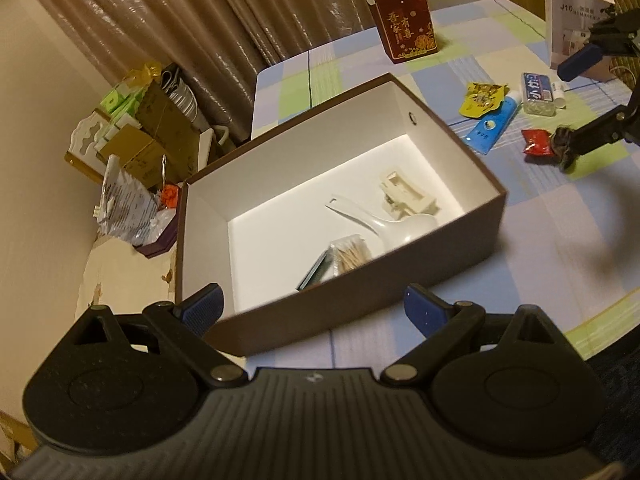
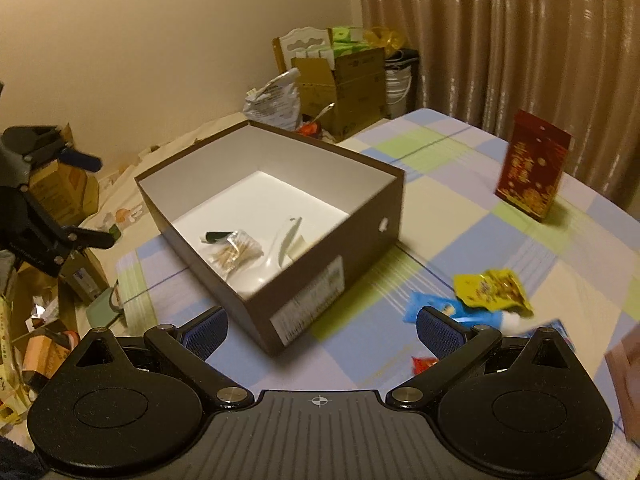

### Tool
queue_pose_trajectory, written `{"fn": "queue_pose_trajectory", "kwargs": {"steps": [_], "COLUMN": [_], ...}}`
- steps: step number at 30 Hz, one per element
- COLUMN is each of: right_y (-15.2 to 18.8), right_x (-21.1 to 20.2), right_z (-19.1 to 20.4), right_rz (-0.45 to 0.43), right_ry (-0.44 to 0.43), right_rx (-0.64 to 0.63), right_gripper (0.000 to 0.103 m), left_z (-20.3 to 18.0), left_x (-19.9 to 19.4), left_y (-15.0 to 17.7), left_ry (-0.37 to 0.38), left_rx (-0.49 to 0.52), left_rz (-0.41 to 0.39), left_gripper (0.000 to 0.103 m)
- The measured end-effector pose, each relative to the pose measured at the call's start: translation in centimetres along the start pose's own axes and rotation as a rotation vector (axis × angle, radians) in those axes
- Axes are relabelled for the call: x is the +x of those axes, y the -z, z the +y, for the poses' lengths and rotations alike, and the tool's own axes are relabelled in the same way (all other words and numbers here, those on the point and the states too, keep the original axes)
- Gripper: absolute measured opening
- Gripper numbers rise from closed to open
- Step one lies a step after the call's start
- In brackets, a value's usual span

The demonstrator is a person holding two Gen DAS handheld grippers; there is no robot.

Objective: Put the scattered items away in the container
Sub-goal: 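Withdraw both tools from the box toward the red packet and dark scrunchie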

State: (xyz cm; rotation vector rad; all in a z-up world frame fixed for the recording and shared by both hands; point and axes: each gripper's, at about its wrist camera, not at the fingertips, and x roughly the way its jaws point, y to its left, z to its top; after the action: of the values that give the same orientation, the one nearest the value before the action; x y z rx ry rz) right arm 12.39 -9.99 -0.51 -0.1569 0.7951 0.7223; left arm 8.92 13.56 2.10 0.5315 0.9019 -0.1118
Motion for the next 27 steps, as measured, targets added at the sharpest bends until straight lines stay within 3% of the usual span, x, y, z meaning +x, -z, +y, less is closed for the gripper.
{"fn": "queue_pose_trajectory", "kwargs": {"steps": [10,20,27], "right_y": [3.4,7.0,9.5], "right_x": [-3.3,-6.6,-7.9], "right_z": [-2.5,-5.5,-8.2], "right_rz": [-0.009,-0.017,0.011], "right_ry": [0.04,0.132,0.179], "right_rx": [0.042,0.079,0.154], "right_gripper": [0.103,0.103,0.103], "left_z": [-5.1,-10.8,-14.4], "left_x": [-2.0,-2.4,-1.5], "left_y": [1.5,1.3,-1.0], "left_ry": [0.022,0.133,0.237], "left_rx": [-0.101,-0.165,-0.127], "left_rz": [0.025,0.018,-0.02], "left_gripper": [0.096,0.096,0.096]}}
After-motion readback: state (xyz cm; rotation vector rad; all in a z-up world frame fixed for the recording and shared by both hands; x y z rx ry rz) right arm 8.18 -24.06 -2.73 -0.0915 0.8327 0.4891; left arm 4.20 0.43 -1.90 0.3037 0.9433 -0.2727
